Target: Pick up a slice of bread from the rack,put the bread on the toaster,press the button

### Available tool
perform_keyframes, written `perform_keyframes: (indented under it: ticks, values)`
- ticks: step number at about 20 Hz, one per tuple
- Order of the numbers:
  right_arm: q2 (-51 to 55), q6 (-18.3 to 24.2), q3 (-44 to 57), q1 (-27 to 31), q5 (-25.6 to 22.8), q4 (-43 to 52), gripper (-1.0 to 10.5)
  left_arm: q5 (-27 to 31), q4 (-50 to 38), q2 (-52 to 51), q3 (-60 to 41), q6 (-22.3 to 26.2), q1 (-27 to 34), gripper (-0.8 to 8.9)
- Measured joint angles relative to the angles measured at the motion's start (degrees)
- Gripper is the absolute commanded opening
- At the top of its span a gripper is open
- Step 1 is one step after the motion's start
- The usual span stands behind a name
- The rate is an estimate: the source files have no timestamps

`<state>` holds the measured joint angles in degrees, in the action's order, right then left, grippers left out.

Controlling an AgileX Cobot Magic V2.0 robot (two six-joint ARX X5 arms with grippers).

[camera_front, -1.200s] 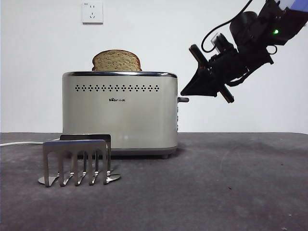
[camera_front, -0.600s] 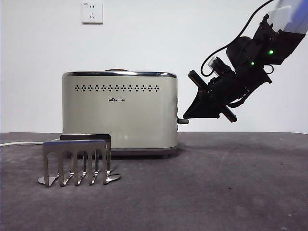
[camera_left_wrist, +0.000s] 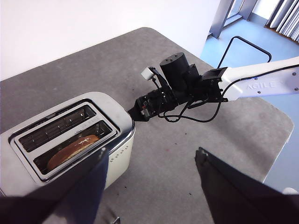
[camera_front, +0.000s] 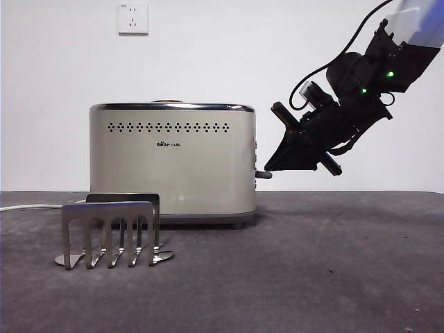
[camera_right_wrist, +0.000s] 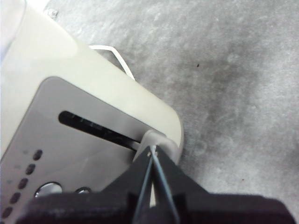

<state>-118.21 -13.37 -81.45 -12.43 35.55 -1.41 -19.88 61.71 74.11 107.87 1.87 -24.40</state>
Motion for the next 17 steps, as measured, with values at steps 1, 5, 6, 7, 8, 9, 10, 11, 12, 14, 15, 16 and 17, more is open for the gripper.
perform_keyframes:
  ticks: [1,5,6,7,8,9,10,11,12,14,15,16,17]
  values:
    - [0.00,0.13,-0.02,0.00,0.02,0.00,-0.1,0.00,0.02,0.00,0.00,0.00,0.00,3.14]
    - [0.00,0.15,-0.02,0.00,0.07,-0.02,-0.1,0.15,0.17,0.00,0.00,0.02,0.00,3.14]
    - [0.00,0.15,-0.02,0.00,0.07,-0.02,-0.1,0.15,0.17,0.00,0.00,0.02,0.00,3.14]
    - [0.00,0.15,-0.02,0.00,0.07,-0.02,-0.1,0.15,0.17,0.00,0.00,0.02,0.00,3.14]
    - [0.00,0.15,-0.02,0.00,0.09,-0.02,-0.1,0.15,0.17,0.00,0.00,0.02,0.00,3.14]
    - [0.00,0.15,-0.02,0.00,0.11,-0.02,-0.1,0.15,0.17,0.00,0.00,0.02,0.00,3.14]
    - [0.00,0.17,-0.02,0.00,0.17,-0.02,-0.1,0.15,0.17,0.00,0.00,0.02,0.00,3.14]
    - [0.00,0.15,-0.02,0.00,0.28,0.11,-0.1,0.17,0.17,0.00,0.00,0.02,0.00,3.14]
    - [0.00,0.11,-0.02,0.02,0.63,0.22,-0.1,0.20,0.17,0.00,0.00,0.02,0.00,3.14]
    - [0.04,-0.42,-0.02,0.09,0.96,0.70,-0.1,0.20,0.20,0.00,0.00,0.24,0.00,3.14]
    - [0.33,-0.68,0.09,0.07,0.92,0.70,-0.1,0.22,0.20,0.00,0.00,0.37,0.00,3.14]
    - [1.03,-0.83,0.26,0.07,0.76,0.35,-0.1,0.22,0.20,0.00,0.00,0.48,0.00,3.14]
    - [2.19,-1.01,0.37,0.07,0.72,-0.04,-0.1,0.22,0.20,0.00,0.00,0.50,0.00,3.14]
